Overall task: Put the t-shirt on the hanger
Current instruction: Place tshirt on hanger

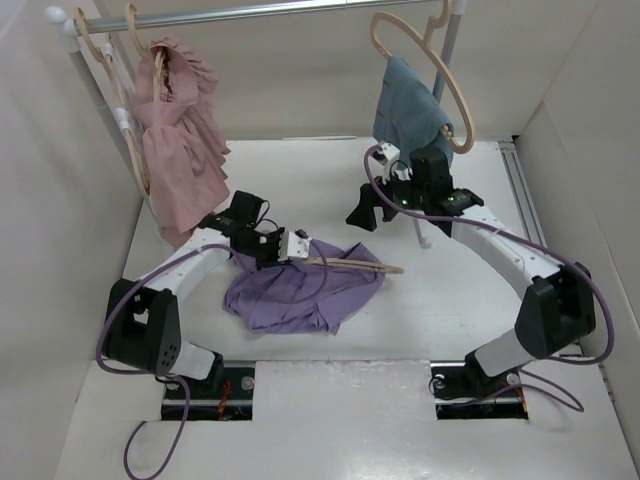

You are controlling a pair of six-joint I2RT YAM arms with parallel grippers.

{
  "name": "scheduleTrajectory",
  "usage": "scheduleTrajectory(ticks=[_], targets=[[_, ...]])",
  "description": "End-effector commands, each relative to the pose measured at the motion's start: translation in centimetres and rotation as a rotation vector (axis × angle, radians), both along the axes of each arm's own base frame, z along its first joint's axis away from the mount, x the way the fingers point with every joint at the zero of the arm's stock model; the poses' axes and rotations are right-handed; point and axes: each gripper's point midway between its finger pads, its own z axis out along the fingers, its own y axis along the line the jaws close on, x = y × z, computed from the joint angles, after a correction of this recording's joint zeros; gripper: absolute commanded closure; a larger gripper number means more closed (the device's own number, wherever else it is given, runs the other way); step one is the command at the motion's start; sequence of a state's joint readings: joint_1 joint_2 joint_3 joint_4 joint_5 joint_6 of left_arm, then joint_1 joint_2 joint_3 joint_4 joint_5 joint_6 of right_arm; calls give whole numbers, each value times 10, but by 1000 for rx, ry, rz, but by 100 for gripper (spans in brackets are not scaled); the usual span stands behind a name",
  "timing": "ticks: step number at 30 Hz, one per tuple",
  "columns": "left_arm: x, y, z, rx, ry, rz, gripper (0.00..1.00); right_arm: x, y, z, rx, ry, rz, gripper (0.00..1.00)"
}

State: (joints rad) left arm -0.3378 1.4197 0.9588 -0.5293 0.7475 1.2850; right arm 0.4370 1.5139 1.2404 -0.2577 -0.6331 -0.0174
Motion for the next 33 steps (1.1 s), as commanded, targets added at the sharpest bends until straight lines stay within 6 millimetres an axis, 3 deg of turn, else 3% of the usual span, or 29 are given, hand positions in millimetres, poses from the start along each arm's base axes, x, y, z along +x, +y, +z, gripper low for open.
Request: scheduleTrajectory(ticks=[1, 2, 6, 8, 9, 12, 13, 17, 21, 22, 25, 28, 29, 30, 31, 33], targets=[[2, 2, 9, 12, -82, -11, 100, 6, -21, -25, -24, 107, -141, 6], [3, 2, 10, 2, -64, 20, 100, 3, -24, -24, -30, 104, -151, 7], [15, 5, 16, -82, 72, 191, 100, -10, -52, -50, -124, 140, -245, 8], [-1, 7, 17, -105, 68, 86, 100, -15, -66, -75, -141, 193, -280, 11], [-13, 11, 7, -85, 63, 44, 100, -15, -66, -83, -135, 214, -270, 22], [-24, 13, 7, -57, -38, -23, 100, -15, -51, -101, -151, 243, -197, 36], [-24, 16, 5, -42, -54, -28, 100, -16, -47, -119, -197, 257, -167, 36], [-26, 17, 6, -18, -86, -57, 100, -19, -39, -140, -223, 286, -128, 34], [-23, 13, 8, -23, -112, -72, 100, -6, -32, -149, -202, 288, -115, 34], [-21, 13, 9, -25, -120, -72, 100, -1, -23, -143, -193, 266, -87, 34], [-19, 13, 9, -19, -108, -55, 100, -2, -12, -149, -207, 264, -52, 35], [-16, 12, 10, -30, -101, -29, 100, -8, -8, -167, -225, 307, -33, 54], [-14, 12, 14, -43, -97, -15, 100, -10, -8, -177, -234, 337, -37, 77], [-15, 11, 15, -52, -87, -12, 100, -11, -9, -181, -239, 347, -37, 92], [-13, 14, 14, -71, -63, 10, 100, -9, -12, -185, -238, 364, -52, 100], [-12, 15, 18, -85, -48, 28, 100, -13, -19, -191, -224, 390, -52, 100]])
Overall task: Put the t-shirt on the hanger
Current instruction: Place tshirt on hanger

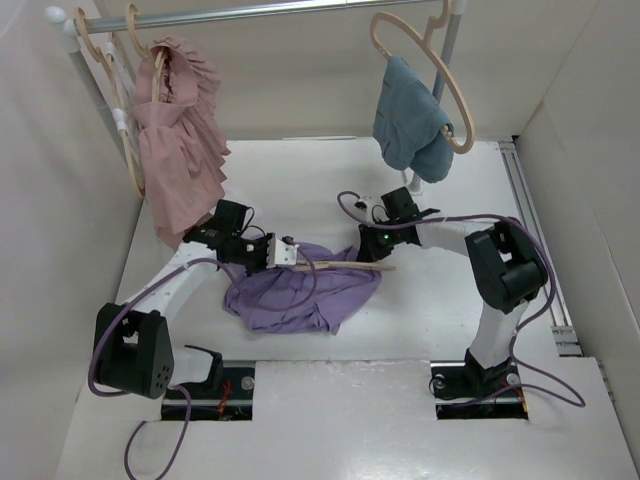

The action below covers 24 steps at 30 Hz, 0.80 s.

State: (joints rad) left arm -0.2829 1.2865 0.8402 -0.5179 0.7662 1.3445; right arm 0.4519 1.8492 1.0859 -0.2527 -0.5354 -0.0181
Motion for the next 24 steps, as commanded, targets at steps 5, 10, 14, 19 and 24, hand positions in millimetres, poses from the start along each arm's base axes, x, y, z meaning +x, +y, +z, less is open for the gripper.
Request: scheduleTrajectory(ticks=[5, 10, 14, 19, 24], targets=[[11, 9, 24, -94, 32, 78, 100, 15, -33, 22, 70, -45, -134, 100], [27, 25, 33, -139, 80, 172, 100, 11, -99, 27, 20, -76, -342, 100], [36, 34, 29, -88, 64, 212, 100, 6, -114, 43, -13, -148, -395, 100], [43, 36, 18, 0, 5, 193, 100, 6, -113, 82, -27, -291, -413, 100], [49, 38, 12, 50, 22, 222, 100, -4, -91, 137, -53, -517, -305, 100]])
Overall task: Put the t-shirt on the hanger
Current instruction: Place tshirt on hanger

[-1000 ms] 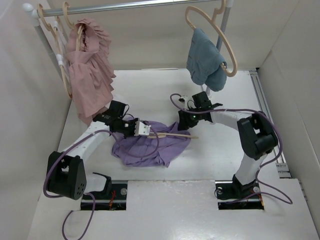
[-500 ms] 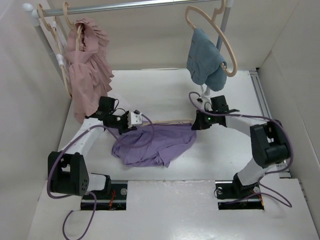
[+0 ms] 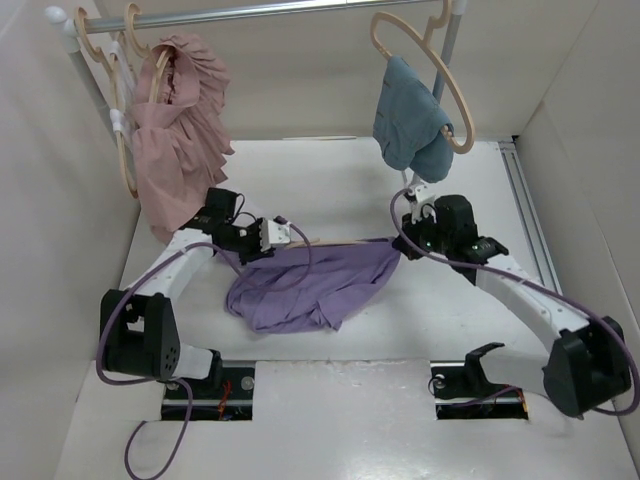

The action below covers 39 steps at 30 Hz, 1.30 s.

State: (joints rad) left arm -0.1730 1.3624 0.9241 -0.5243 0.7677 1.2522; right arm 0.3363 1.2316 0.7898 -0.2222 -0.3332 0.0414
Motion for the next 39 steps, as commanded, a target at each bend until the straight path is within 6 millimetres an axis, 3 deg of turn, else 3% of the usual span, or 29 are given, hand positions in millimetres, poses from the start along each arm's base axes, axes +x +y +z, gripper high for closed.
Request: scheduleTrajectory(ticks=[1, 5, 7, 8, 10, 13, 17, 18, 20, 21, 24, 27, 31, 35, 36, 39], targets=[[16, 10, 3, 78, -34, 31, 100, 7, -3, 53, -98, -230, -11, 100], [8, -10, 18, 64, -82, -107, 100, 3, 34, 95, -99, -381, 133, 100], [-5, -24, 29, 1, -62, -176, 100, -6, 68, 120, -60, -445, 261, 100], [-4, -29, 41, -23, -82, -204, 100, -7, 80, 117, -77, -454, 318, 100], [-15, -38, 47, -79, -44, -262, 100, -16, 106, 129, -55, -488, 413, 100], [-20, -46, 61, -112, -43, -307, 100, -25, 121, 125, -53, -486, 497, 100], [-25, -46, 63, -118, -36, -326, 100, -21, 108, 107, -122, -448, 472, 100], [-25, -46, 63, -118, -36, -326, 100, -20, 100, 102, -133, -430, 458, 87], [-25, -46, 63, -118, -36, -326, 100, -21, 88, 96, -160, -394, 436, 50], [-25, -46, 63, -118, -36, -326, 100, -18, 81, 93, -169, -380, 419, 41], [-23, -47, 64, -120, -42, -322, 100, -22, 72, 107, -159, -406, 402, 35], [-21, -47, 65, -122, -46, -316, 100, -28, 71, 136, -123, -479, 409, 31], [-20, -49, 66, -133, -44, -312, 100, -46, 100, 164, -55, -557, 507, 33], [-22, -51, 65, -154, -18, -307, 100, -60, 138, 157, 25, -549, 642, 36], [-21, -53, 69, -163, -26, -311, 100, -59, 145, 142, 12, -514, 657, 36], [-22, -55, 74, -188, -9, -300, 100, -59, 160, 131, 30, -496, 702, 37]])
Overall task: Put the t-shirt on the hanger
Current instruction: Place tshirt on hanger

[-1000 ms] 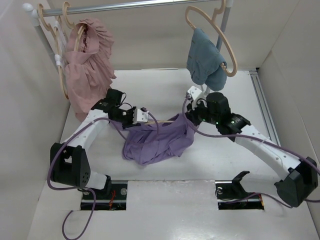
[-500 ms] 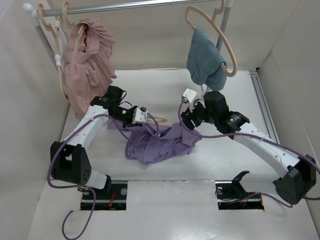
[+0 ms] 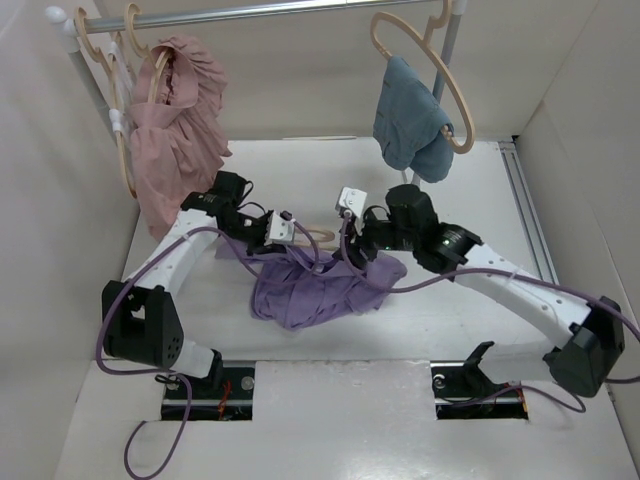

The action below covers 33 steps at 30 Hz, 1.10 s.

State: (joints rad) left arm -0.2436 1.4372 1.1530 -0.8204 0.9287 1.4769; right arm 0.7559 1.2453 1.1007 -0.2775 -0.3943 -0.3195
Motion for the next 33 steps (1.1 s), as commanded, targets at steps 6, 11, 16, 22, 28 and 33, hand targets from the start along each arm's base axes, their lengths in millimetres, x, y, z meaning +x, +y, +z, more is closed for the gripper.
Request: scheduleTrajectory(ticks=[6, 11, 16, 22, 28, 33], targets=[[-4, -21, 37, -150, 33, -18, 100, 5, 37, -4, 69, 5, 105, 37], [-6, -22, 43, -176, 54, -26, 100, 22, 43, -36, 24, 43, 59, 44], [-3, -20, 41, -182, 83, -8, 100, 30, 50, -33, 61, 92, 33, 98], [16, -9, 35, -149, 116, 95, 81, 19, 32, -12, 118, 87, 34, 100], [36, 8, 28, -85, 55, 163, 66, 1, 7, 2, 159, 57, 23, 100], [47, 7, 34, -92, 37, 191, 57, 2, 0, 3, 139, 74, -18, 100]])
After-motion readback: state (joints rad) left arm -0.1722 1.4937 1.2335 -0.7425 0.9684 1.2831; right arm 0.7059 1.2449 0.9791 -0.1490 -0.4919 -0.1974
